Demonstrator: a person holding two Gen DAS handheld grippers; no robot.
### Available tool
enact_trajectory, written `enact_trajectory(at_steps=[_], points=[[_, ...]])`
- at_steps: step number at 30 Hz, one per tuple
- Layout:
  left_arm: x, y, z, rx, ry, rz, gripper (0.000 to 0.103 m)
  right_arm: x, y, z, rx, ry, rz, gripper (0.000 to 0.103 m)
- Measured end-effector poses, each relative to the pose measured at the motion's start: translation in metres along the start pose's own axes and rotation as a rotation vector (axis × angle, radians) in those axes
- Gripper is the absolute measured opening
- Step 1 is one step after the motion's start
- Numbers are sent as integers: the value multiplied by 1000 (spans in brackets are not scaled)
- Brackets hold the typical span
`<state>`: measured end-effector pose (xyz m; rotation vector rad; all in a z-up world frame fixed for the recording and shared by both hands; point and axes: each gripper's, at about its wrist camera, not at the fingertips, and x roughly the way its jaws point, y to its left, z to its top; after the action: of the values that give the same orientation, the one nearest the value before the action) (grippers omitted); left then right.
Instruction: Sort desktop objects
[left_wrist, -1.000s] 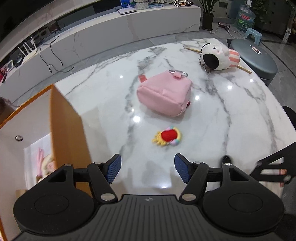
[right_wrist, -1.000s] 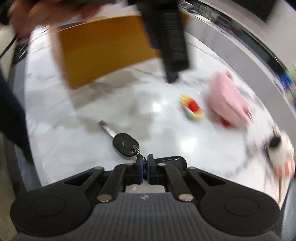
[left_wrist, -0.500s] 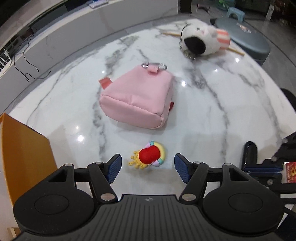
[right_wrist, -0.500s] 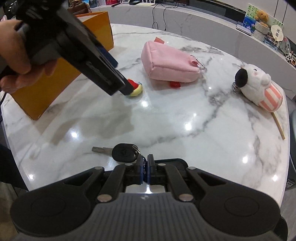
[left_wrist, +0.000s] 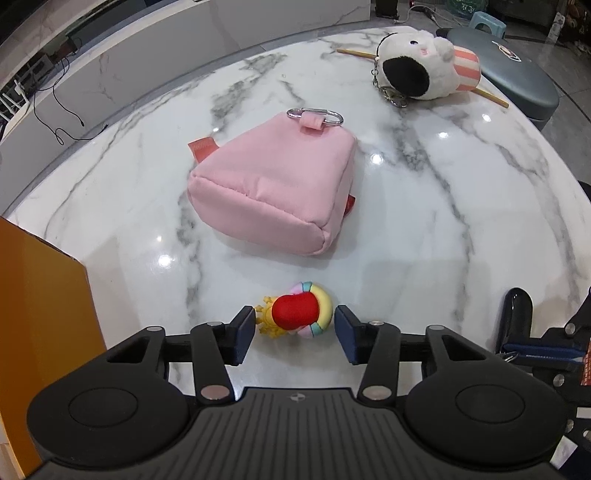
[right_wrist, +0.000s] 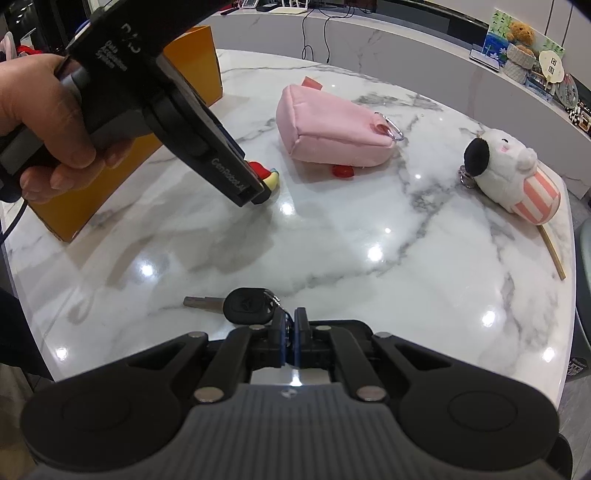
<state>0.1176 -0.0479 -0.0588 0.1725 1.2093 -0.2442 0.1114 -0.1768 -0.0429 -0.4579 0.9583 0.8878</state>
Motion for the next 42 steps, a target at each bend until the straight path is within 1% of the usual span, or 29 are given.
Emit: enact_trajectory(at_steps=[3, 5, 7, 9, 10, 11, 12, 13, 15, 17, 18, 19, 22, 28, 33, 42], points=[[1, 0, 2, -4, -4, 2, 56, -1, 1, 0, -8, -5, 2, 4], [2, 0, 1, -6, -5, 5, 53, -2, 2, 0, -15, -15, 5, 5], [2, 1, 0, -5, -12, 1, 53, -2, 3, 1, -21, -22, 9, 5], [0, 1, -1, -1, -19, -11, 45, -1, 5, 2, -27, -26, 7, 6], [-1, 1, -1, 1, -21, -12, 44, 0, 5, 2, -29, -23, 6, 7], [-2, 1, -2, 2, -22, -14, 41, 1, 6, 2, -35, -22, 3, 8], [-3, 0, -2, 4, -20, -15, 41, 3, 7, 2, -44, -23, -5, 9], [-2, 0, -2, 7, -18, -14, 41, 5, 8, 2, -58, -26, -19, 14], [-2, -1, -3, 10, -19, -13, 41, 10, 9, 1, -71, -21, -27, 19], [-2, -1, -3, 6, -20, -13, 42, 14, 6, 0, -55, -25, -14, 19], [-2, -1, -3, 5, -21, -12, 42, 16, 3, 1, -34, -27, 3, 14], [-2, -1, -3, 4, -21, -11, 42, 16, 1, 2, -6, -19, 24, 2], [-2, 0, -2, 3, -19, -15, 41, 15, -1, 5, 29, -10, 16, 2], [-8, 8, -4, -25, -31, -24, 41, 2, -4, 10, 70, -50, 32, 2], [-23, 16, -9, -45, -58, -47, 41, -7, -6, 12, 80, -72, 26, 2], [-54, 25, -19, -55, -96, -65, 41, -24, 1, 26, 84, -127, 14, 2]])
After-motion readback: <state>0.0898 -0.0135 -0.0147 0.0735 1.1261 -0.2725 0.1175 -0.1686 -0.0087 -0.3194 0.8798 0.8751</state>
